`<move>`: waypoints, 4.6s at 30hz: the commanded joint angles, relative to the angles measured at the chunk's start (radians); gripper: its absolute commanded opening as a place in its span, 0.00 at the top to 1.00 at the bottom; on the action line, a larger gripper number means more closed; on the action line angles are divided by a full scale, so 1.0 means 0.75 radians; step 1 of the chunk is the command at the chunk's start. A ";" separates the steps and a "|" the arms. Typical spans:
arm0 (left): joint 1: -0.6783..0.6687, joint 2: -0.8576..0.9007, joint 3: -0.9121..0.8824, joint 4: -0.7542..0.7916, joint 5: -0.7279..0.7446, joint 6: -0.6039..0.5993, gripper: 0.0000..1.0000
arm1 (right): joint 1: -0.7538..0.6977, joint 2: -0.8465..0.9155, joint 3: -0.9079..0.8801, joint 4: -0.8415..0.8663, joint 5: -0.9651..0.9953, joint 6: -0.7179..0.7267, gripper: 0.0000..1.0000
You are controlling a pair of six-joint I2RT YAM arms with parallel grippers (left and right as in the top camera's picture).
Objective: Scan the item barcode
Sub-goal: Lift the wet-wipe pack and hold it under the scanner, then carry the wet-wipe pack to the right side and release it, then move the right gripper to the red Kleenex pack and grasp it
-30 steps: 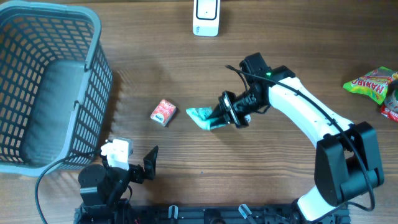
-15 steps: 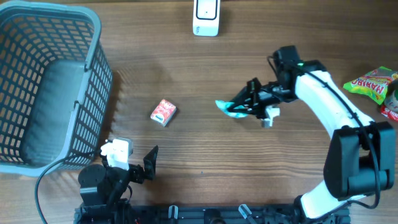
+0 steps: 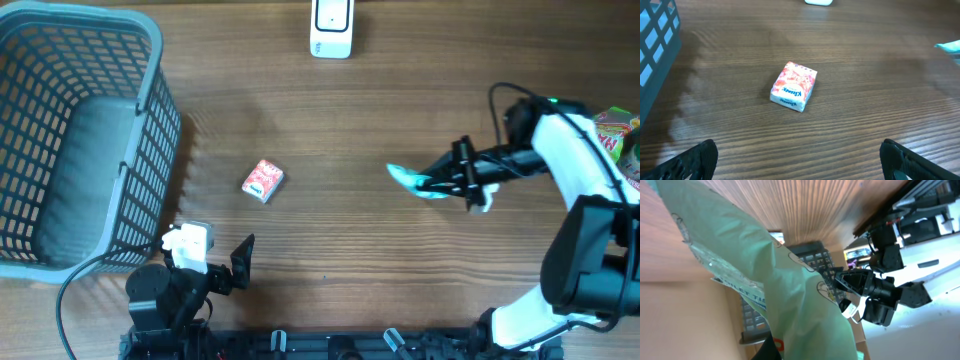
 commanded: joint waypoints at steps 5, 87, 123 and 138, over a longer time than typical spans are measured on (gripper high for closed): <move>-0.005 -0.011 0.001 0.004 0.022 0.021 0.00 | -0.146 0.020 0.012 -0.163 0.127 -0.085 0.95; -0.005 -0.011 0.001 0.004 0.022 0.021 0.00 | -0.157 0.379 0.629 0.613 1.662 -0.586 0.95; -0.005 -0.011 0.001 0.003 0.022 0.021 0.00 | 1.078 0.346 0.340 1.197 0.911 -1.876 0.30; -0.005 -0.011 0.001 0.004 0.022 0.021 0.00 | 1.091 0.497 0.322 1.345 0.588 -1.864 0.30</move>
